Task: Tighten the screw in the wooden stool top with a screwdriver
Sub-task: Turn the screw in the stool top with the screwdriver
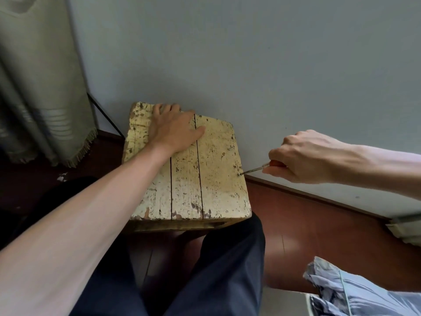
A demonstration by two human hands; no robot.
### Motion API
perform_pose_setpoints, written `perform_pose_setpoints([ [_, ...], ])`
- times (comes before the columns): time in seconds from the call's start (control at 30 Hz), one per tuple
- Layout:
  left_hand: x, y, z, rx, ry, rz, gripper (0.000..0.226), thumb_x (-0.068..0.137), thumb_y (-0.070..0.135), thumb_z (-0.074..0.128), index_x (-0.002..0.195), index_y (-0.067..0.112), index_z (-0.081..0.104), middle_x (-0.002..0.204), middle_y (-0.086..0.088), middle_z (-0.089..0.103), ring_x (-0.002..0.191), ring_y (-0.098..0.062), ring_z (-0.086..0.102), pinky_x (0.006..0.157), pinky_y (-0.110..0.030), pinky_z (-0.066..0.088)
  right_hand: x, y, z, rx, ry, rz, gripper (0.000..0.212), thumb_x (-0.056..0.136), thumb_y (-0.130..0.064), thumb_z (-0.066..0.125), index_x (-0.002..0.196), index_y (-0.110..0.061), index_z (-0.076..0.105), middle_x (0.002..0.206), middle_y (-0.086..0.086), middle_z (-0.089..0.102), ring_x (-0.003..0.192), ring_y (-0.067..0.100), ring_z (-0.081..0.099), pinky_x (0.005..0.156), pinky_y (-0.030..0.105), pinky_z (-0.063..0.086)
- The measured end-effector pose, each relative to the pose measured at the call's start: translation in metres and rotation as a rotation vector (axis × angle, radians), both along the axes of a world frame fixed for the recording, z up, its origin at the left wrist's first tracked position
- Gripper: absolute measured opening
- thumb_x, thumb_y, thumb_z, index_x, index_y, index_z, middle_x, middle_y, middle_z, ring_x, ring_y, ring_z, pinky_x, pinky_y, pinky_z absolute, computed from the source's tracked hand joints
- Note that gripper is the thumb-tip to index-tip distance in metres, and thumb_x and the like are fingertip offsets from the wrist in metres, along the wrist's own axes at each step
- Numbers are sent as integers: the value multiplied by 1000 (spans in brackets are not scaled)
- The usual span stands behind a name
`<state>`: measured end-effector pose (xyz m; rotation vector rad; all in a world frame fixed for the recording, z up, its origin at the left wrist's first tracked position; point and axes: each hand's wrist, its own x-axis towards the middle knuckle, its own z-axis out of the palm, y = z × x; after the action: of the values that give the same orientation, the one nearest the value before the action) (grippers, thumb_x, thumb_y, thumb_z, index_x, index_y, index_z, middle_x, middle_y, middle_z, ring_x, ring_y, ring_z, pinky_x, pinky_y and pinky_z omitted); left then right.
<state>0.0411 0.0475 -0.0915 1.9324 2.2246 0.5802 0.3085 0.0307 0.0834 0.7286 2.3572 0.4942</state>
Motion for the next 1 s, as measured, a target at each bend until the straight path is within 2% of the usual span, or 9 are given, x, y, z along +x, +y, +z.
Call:
perform_pose_setpoints([
  [0.2, 2, -1, 2, 3, -17, 3, 63, 93, 73, 40, 140, 34, 55, 133, -8, 56, 131, -28, 44, 115, -45, 20, -2, -10, -11, -57, 248, -421, 65, 102, -55, 63, 62, -8, 42, 54, 4, 43, 49, 26, 39, 44, 28, 30],
  [0.3, 3, -4, 2, -1, -10, 3, 63, 93, 73, 39, 140, 34, 56, 132, -7, 57, 130, -28, 45, 115, -45, 21, -6, -12, -4, -100, 187, -421, 43, 100, -50, 66, 77, -15, 57, 67, -6, 56, 58, 18, 53, 50, 31, 42],
  [0.43, 1, -4, 3, 5, -14, 7, 63, 93, 74, 40, 140, 35, 56, 132, -7, 58, 130, -27, 45, 115, -45, 21, -11, -14, 11, -77, 63, -95, 24, 110, -40, 52, 109, -17, 61, 88, -6, 67, 69, 20, 65, 60, 32, 53],
  [0.53, 1, -3, 4, 7, -13, 3, 63, 93, 74, 40, 141, 35, 55, 133, -8, 58, 130, -28, 45, 116, -46, 21, -4, -3, 13, 15, 15, 384, 31, 103, -37, 69, 92, -8, 68, 76, 4, 65, 56, 26, 68, 46, 35, 50],
  [0.6, 1, -2, 4, 8, -13, 5, 64, 93, 74, 39, 141, 34, 56, 133, -8, 57, 131, -28, 45, 116, -46, 21, -1, 1, 20, 70, 49, 471, 39, 94, -36, 80, 74, -5, 69, 58, 5, 58, 39, 25, 61, 36, 28, 41],
  [0.67, 0, -2, 3, 8, -5, 6, 64, 93, 74, 38, 140, 34, 56, 133, -9, 57, 131, -28, 45, 117, -47, 21, 2, 4, 18, 91, 17, 452, 44, 102, -43, 69, 75, -8, 68, 54, 1, 57, 40, 22, 62, 39, 27, 37],
  [0.77, 1, -1, 2, 5, -15, 8, 65, 93, 74, 39, 141, 34, 55, 134, -9, 56, 131, -29, 44, 116, -46, 20, -1, 4, 10, 74, -177, 420, 56, 115, -54, 21, 101, -17, 61, 74, -3, 64, 68, 19, 73, 56, 32, 37],
  [0.83, 1, 0, 1, 4, -22, 10, 65, 93, 74, 39, 142, 35, 54, 134, -9, 56, 132, -29, 44, 116, -46, 19, -3, 2, 7, 41, -153, 343, 61, 111, -57, 7, 105, -20, 56, 76, -5, 58, 71, 20, 70, 61, 32, 36],
  [1.0, 0, 1, 0, 1, -15, 6, 66, 92, 74, 38, 143, 35, 53, 133, -8, 56, 131, -28, 43, 116, -46, 20, -6, -1, 1, 27, 68, -50, 56, 108, -61, 46, 70, -20, 48, 57, -5, 44, 45, 14, 39, 48, 29, 28],
])
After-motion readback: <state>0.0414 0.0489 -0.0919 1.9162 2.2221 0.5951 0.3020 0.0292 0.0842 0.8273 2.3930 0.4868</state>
